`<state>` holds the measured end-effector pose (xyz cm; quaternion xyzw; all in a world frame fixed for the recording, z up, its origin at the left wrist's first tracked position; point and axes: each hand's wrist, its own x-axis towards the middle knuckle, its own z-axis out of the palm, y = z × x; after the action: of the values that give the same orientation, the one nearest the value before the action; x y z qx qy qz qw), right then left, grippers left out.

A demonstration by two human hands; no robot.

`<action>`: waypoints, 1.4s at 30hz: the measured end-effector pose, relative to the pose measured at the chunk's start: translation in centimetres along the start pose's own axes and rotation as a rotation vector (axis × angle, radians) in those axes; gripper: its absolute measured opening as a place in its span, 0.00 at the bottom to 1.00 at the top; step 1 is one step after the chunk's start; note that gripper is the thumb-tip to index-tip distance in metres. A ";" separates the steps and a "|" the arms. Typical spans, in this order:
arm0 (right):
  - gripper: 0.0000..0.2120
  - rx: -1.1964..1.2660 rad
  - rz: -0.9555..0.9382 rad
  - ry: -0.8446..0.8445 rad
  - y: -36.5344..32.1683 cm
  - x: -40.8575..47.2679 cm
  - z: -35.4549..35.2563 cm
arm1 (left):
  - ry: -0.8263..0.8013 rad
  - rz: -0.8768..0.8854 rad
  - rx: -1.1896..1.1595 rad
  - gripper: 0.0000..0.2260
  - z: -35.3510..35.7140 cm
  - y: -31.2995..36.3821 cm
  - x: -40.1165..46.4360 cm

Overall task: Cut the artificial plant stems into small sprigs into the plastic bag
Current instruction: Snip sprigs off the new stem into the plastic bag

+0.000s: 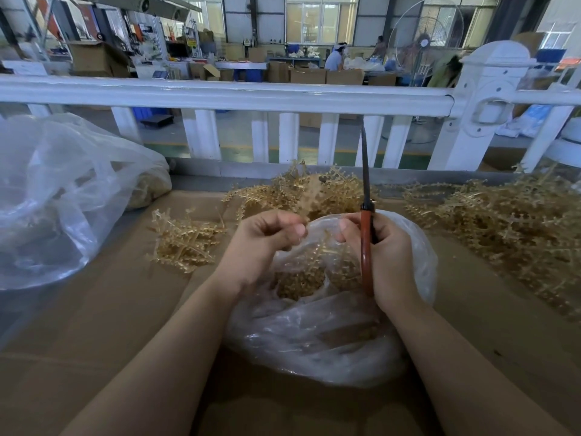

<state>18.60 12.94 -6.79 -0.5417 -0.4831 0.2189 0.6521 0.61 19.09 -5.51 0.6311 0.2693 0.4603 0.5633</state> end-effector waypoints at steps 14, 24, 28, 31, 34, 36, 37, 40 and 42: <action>0.24 -0.444 -0.058 -0.091 2.0 0.4 0.2 | 0.276 -0.044 -0.458 0.07 0.4 0.9 0.3; 0.23 -0.640 -0.190 -0.173 1.4 -0.1 0.4 | 0.312 -0.058 -0.466 0.08 0.4 0.4 0.5; 0.24 -0.694 -0.206 -0.166 1.2 -0.2 0.4 | 0.291 -0.029 -0.423 0.11 0.4 0.2 0.5; 0.26 -0.732 -0.217 -0.165 1.0 -0.3 0.5 | 0.261 0.014 -0.349 0.05 0.4 0.1 0.4; 0.30 -0.751 -0.222 -0.149 0.8 -0.4 0.5 | 0.214 0.044 -0.286 0.03 0.4 0.0 0.3; 0.32 -0.757 -0.230 -0.151 0.8 -0.5 0.5 | 0.188 0.057 -0.252 0.02 0.4 -0.1 0.3; 0.31 -0.758 -0.231 -0.155 0.8 -0.5 0.5 | 0.177 0.060 -0.232 0.02 0.4 -0.2 0.2; 0.30 -0.762 -0.226 -0.164 0.8 -0.4 0.4 | 0.160 0.062 -0.181 0.03 0.4 -0.4 0.3; 0.30 -0.773 -0.227 -0.165 0.8 -0.5 0.4 | 0.150 0.061 -0.189 0.03 0.3 -0.4 0.3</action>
<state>18.22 13.02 -7.71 -0.6707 -0.6371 -0.0094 0.3797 1.06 19.35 -5.79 0.5469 0.2469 0.5466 0.5840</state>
